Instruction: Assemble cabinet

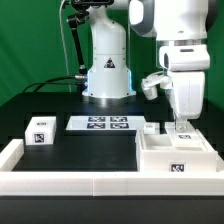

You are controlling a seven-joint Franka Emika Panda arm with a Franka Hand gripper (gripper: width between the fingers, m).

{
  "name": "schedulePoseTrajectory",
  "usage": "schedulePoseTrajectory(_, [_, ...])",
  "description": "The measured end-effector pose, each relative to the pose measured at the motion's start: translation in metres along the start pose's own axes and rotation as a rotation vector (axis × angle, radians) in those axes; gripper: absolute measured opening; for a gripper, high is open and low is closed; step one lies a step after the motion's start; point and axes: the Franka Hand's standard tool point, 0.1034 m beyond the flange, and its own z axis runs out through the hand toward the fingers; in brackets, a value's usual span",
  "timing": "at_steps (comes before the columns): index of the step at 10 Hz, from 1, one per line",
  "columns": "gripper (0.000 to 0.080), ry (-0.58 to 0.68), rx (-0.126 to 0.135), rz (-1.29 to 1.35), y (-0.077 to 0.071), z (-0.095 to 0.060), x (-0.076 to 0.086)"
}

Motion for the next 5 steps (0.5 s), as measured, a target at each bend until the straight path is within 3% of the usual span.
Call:
schedulePoseTrajectory(2, [0.007,-0.008,0.018,-0.003,0.016,0.0,0.001])
schedulePoseTrajectory(5, [0.007,-0.009,0.023,-0.008,0.044,0.002,0.002])
